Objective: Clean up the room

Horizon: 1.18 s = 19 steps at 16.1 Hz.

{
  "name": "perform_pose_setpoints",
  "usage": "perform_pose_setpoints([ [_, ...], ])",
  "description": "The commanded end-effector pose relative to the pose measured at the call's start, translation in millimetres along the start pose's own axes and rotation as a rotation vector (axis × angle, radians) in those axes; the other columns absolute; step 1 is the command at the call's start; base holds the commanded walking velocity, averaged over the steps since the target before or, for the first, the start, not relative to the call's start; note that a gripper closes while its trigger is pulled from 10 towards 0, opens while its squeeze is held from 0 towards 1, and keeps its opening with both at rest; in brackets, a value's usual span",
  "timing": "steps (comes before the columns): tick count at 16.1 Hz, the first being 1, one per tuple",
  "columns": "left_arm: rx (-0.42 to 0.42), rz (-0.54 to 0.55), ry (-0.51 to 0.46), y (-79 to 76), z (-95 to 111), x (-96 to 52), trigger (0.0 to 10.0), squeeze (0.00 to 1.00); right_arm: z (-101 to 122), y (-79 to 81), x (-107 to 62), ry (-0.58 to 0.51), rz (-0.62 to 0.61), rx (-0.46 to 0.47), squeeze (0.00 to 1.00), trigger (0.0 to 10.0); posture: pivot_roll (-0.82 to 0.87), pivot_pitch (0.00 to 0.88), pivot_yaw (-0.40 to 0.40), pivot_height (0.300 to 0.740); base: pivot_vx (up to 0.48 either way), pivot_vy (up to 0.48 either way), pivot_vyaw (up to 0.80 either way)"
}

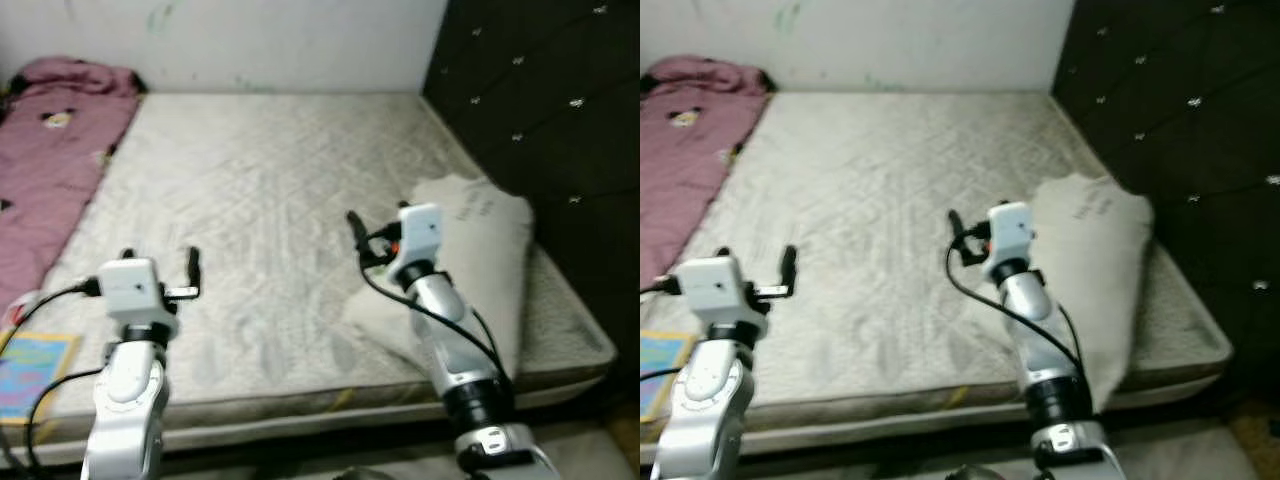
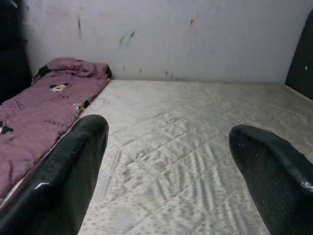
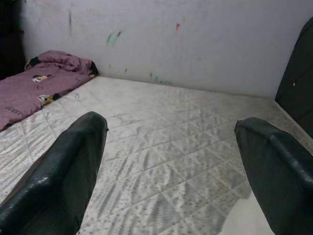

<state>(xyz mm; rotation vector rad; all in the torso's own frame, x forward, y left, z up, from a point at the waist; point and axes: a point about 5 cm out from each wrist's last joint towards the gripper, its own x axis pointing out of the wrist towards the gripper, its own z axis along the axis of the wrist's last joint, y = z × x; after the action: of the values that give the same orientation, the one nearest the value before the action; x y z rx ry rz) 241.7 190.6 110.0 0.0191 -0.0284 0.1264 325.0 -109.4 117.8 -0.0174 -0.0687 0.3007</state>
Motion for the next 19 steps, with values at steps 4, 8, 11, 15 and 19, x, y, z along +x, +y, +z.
perform_pose_setpoints([
  [4,-0.019,-0.017,0.013,-6.8,-1.5,-0.2,10.0,0.0,1.3,-8.7,-0.2,0.004,-0.013,-0.017,0.0,10.0,-0.03,0.0,-0.008,0.74,0.0,-0.48,0.0],
  [8,-0.018,0.0,0.008,-7.0,-1.8,-0.1,10.0,0.0,-1.5,-4.1,-0.5,0.02,0.041,0.001,0.0,10.0,-0.03,0.0,-0.018,0.74,0.0,-0.24,0.0],
  [11,-0.02,0.071,-0.001,-3.9,-3.6,-11.7,10.0,0.0,-5.4,7.4,3.1,0.051,0.154,-0.003,0.0,10.0,0.03,0.0,-0.089,0.74,0.0,0.0,0.0],
  [15,-0.024,0.125,-0.001,4.2,-4.1,-19.9,10.0,0.0,-2.0,21.9,13.1,0.046,0.207,0.025,0.0,10.0,0.07,0.0,-0.111,0.74,0.0,0.0,0.0],
  [19,-0.016,0.122,-0.006,6.8,-1.0,-16.8,10.0,0.0,-5.0,25.7,12.4,0.049,0.227,0.033,0.0,10.0,0.06,0.0,-0.088,0.74,0.0,0.0,0.0],
])
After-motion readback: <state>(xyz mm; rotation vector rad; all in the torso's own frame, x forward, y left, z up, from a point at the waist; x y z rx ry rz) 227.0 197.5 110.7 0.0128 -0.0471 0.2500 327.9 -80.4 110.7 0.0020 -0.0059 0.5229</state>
